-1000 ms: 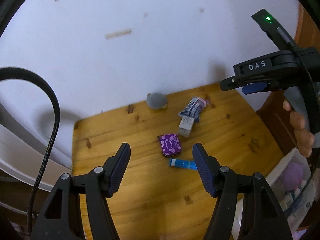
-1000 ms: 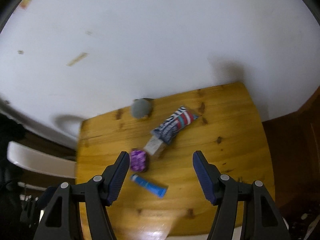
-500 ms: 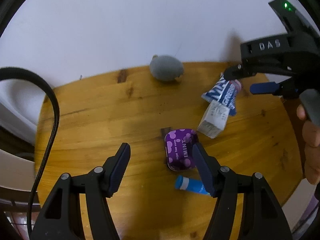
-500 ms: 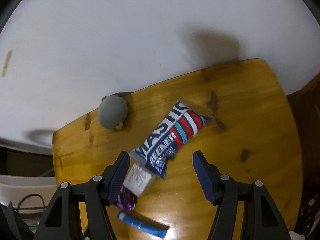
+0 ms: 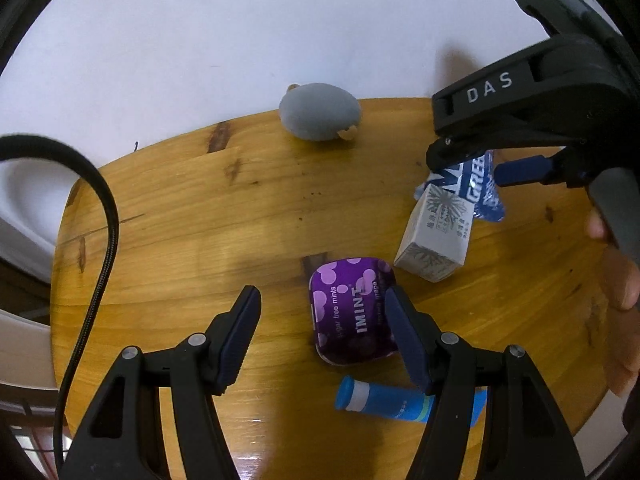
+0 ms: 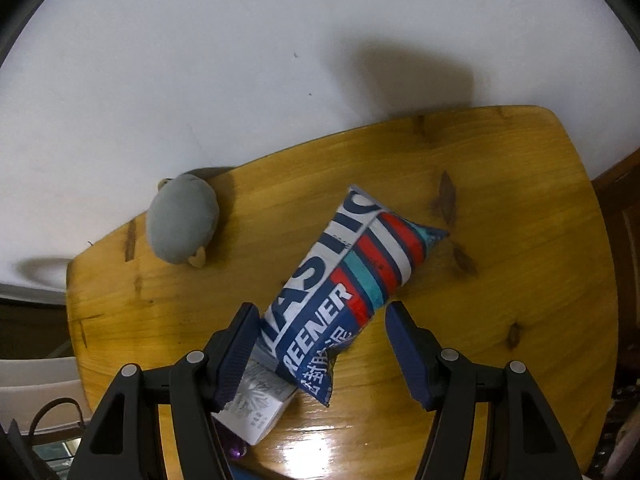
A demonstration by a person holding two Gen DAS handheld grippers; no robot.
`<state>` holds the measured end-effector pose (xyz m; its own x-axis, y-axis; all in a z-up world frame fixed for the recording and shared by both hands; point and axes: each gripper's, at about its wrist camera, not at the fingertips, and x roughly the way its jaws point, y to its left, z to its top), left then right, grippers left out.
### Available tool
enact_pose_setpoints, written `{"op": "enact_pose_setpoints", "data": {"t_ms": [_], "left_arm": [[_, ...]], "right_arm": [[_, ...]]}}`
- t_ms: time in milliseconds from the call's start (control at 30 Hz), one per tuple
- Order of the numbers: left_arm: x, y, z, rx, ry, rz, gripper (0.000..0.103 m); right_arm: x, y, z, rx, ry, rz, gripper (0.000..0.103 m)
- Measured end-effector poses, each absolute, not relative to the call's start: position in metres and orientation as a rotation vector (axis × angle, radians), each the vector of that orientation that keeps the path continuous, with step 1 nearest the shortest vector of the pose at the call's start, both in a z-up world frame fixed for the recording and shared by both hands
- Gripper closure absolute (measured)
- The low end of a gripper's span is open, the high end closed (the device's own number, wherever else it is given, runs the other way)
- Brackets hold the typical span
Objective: Organize objects
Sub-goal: 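Grasp the purple mint tin with the left tool while the right tool grasps the striped snack bag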
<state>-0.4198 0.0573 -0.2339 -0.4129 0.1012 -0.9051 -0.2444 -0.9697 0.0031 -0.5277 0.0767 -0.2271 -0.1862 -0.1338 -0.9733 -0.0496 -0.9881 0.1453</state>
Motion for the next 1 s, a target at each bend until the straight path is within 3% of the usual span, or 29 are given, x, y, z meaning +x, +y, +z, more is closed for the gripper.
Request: {"op": "enact_pose_setpoints", "data": {"t_ms": [200, 300, 367, 433, 633, 1000], "left_arm": [[-0.416, 0.068, -0.233, -1.556, 0.247, 2.481, 0.035], [-0.412, 0.074, -0.236, -1.558, 0.294, 2.48, 0.035], [-0.41, 0.076, -0.239, -1.566, 0.308, 2.478, 0.038], [-0.408, 0.074, -0.239, -1.568, 0.284, 2.473, 0.049], [-0.402, 0.067, -0.231, -1.57, 0.246, 2.494, 0.051], [-0.349, 0.03, -0.141, -1.336, 0.301, 2.649, 0.051]], "right_arm": [[-0.526, 0.076, -0.235, 1.987, -0.132, -2.358, 0.037], [-0.522, 0.078, -0.237, 1.984, -0.081, -2.367, 0.051], [-0.519, 0.08, -0.236, 1.98, -0.067, -2.362, 0.054], [-0.515, 0.084, -0.233, 1.972, -0.068, -2.37, 0.055], [-0.498, 0.098, -0.213, 1.908, -0.141, -2.389, 0.056], [-0.445, 0.112, -0.139, 1.729, -0.283, -2.364, 0.056]]}}
